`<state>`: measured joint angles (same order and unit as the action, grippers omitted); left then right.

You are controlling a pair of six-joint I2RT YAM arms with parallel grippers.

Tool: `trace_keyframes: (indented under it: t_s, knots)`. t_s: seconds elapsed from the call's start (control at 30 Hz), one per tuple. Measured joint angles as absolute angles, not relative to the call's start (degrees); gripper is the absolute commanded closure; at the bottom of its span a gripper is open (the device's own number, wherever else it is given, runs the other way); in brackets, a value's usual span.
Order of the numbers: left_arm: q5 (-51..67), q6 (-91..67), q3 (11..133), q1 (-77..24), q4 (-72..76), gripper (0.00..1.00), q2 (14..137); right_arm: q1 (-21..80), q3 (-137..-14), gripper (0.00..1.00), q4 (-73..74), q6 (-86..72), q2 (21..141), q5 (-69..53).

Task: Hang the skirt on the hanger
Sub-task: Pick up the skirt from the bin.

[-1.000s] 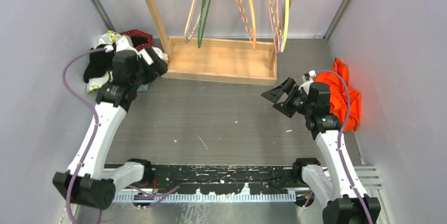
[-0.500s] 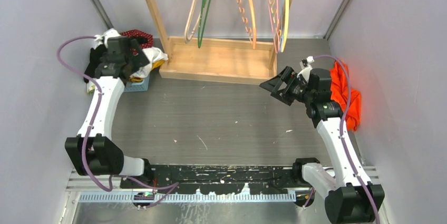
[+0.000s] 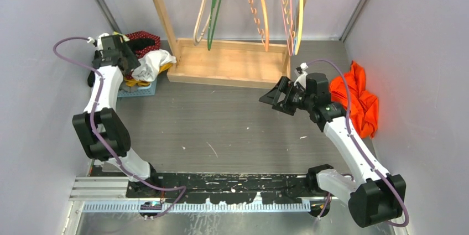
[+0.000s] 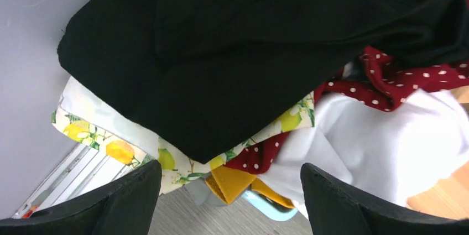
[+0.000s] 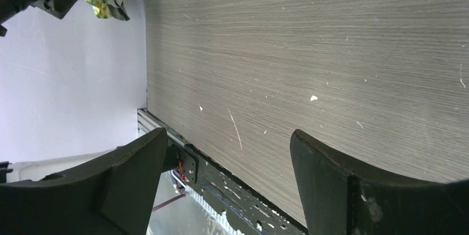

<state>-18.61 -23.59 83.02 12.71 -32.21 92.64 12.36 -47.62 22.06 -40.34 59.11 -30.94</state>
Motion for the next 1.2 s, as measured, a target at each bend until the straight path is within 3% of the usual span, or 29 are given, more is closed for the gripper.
trace_keyframes:
  t_s: [0.47, 1.07, 1.13, 1.2]
  knots:
    - [-21.65, -19.05, 74.43, 12.75, -12.58, 0.09, 95.96, 13.82, -41.47, 0.13, 17.96, -39.88, 59.59, -31.29]
    - [-16.78, -17.5, 79.64, 12.36, -8.84, 0.08, 96.42, 13.93, -39.16, 0.12, 14.63, -39.07, 62.78, -32.77]
    - [-18.28, -17.5, 81.23, 12.32, -9.47, 0.11, 97.32, 14.0, -38.98, 0.12, 14.5, -39.05, 62.96, -32.86]
    - [-19.64, -17.52, 82.11, 12.27, -9.67, 0.24, 98.21, 14.04, -38.89, 0.12, 14.35, -39.07, 63.26, -32.93]
